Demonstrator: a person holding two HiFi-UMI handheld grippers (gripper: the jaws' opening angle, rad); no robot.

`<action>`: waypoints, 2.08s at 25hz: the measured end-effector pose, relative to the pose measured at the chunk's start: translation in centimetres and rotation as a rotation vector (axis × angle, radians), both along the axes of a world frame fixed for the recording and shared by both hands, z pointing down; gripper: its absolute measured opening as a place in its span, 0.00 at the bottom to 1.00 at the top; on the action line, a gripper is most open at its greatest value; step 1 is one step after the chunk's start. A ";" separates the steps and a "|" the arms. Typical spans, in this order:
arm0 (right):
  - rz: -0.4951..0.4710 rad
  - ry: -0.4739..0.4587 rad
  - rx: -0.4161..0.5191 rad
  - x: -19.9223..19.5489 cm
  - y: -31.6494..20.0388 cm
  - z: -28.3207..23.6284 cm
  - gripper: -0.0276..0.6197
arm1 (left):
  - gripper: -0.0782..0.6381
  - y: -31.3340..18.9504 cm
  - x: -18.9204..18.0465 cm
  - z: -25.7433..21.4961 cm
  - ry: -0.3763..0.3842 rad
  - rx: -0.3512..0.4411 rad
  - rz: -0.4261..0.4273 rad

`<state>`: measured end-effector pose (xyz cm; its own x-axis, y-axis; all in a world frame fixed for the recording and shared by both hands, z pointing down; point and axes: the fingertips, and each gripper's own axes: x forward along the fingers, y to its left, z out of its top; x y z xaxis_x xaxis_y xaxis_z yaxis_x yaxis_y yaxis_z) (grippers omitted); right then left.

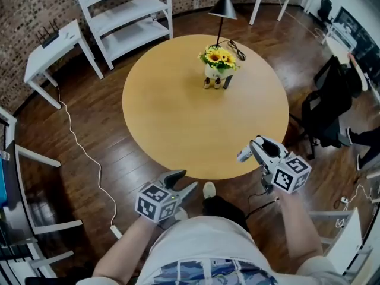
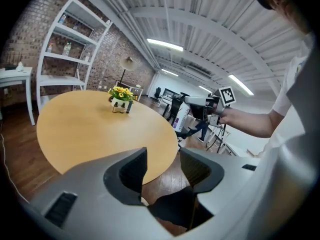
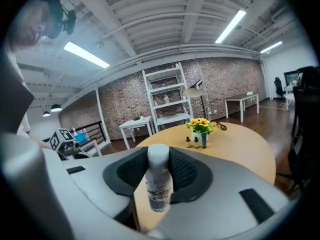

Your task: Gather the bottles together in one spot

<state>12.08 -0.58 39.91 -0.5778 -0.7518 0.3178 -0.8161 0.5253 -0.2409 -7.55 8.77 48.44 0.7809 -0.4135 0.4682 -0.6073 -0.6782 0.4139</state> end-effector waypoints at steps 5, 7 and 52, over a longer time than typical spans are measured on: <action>0.065 0.080 0.038 3.6 -7.9 2.0 0.23 | 0.41 -3.5 -1.6 -0.1 0.014 -0.038 -0.110; 0.075 0.116 0.061 4.8 -11.8 2.9 0.23 | 0.41 -5.2 -1.5 0.0 0.010 -0.050 -0.140; 0.167 0.203 0.232 9.9 -39.1 12.1 0.36 | 0.41 -14.2 2.1 2.4 -0.111 -0.211 -0.374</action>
<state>21.93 -39.71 52.02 -0.3831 -0.8963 0.2234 -0.9145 0.4020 0.0448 -5.46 -5.46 50.85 0.5359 -0.5447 0.6450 -0.8434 -0.3111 0.4380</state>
